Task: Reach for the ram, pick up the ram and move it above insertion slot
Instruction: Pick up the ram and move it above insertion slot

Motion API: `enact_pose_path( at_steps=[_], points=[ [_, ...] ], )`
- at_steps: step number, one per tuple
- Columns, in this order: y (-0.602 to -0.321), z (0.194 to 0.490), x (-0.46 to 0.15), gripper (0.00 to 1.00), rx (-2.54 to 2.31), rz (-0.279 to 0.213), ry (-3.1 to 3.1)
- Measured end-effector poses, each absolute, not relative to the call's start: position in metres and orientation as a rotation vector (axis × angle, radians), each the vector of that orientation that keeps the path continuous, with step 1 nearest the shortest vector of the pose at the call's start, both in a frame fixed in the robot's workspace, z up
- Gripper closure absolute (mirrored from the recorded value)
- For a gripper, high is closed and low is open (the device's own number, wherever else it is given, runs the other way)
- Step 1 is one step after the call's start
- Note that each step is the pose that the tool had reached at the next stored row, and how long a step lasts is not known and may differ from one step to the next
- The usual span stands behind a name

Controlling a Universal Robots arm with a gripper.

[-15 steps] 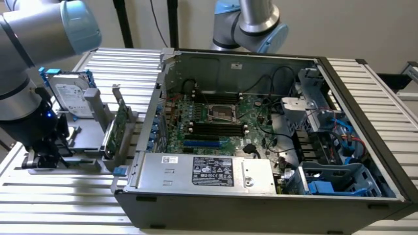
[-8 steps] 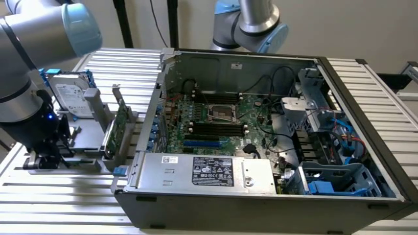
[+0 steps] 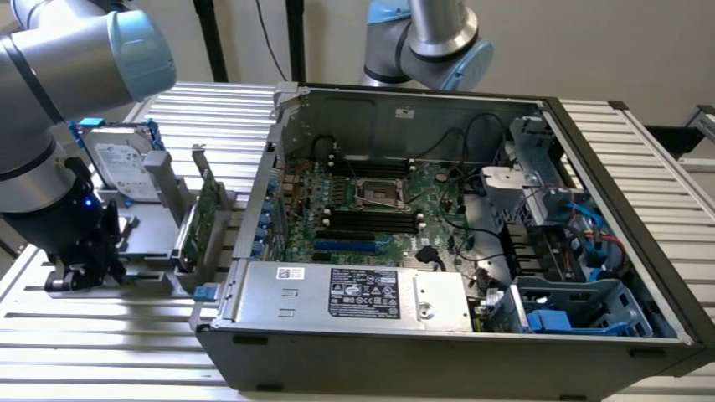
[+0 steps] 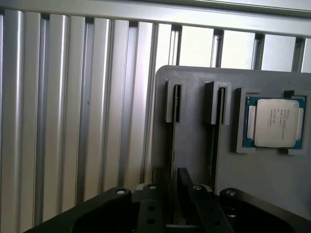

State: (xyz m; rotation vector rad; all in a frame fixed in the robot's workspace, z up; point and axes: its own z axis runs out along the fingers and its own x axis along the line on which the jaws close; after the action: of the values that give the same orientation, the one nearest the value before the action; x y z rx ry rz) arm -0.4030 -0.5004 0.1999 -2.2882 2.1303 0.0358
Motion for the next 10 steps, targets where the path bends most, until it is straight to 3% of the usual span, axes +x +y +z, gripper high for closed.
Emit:
enact_pose_path(
  at_steps=[1,4,10],
  points=[
    [-0.5004,0.1999,-0.403,0.84,-2.287,0.036,2.132],
    [-0.5004,0.1998,-0.4027,0.87,-2.279,0.037,2.139],
    [-0.5004,0.1998,-0.4024,0.87,-2.258,0.039,2.161]
  ],
)
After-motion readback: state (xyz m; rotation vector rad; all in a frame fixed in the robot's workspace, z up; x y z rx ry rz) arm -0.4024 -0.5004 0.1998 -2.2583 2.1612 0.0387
